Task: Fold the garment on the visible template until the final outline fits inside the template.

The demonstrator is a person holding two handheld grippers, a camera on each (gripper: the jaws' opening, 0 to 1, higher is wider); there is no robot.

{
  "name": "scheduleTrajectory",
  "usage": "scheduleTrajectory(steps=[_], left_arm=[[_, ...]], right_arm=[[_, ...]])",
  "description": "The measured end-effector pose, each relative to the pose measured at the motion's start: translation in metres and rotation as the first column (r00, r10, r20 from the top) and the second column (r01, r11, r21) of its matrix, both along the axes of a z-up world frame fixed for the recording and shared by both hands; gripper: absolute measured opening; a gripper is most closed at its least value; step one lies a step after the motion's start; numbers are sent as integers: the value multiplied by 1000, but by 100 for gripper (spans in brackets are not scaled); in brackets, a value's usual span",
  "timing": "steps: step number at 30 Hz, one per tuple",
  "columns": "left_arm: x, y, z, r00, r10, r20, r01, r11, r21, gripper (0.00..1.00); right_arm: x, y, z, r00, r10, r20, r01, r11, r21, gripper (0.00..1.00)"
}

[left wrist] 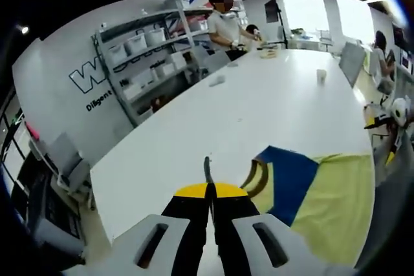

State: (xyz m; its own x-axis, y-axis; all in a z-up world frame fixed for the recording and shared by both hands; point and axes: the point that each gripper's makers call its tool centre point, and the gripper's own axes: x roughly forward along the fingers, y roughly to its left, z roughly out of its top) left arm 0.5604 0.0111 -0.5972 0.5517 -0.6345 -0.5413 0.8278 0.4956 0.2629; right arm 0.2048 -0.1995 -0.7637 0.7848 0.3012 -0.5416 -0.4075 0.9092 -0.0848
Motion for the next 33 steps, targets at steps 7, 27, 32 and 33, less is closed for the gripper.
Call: scheduleTrajectory(steps=[7, 27, 32, 33], left_arm=[[-8, -32, -9, 997, -69, -26, 69, 997, -17, 5], [-29, -126, -48, 965, -235, -119, 229, 971, -62, 5], [-36, -144, -58, 952, -274, -140, 269, 962, -52, 5], [-38, -147, -60, 949, -279, -145, 274, 960, -51, 5]], right_arm=[[0, -1, 1, 1000, -2, 5, 2, 1000, -8, 92], [-1, -7, -4, 999, -31, -21, 31, 999, -9, 90], [-1, -8, -4, 999, -34, -20, 34, 999, -7, 89], [-1, -7, -4, 999, -33, -21, 33, 999, -6, 89]])
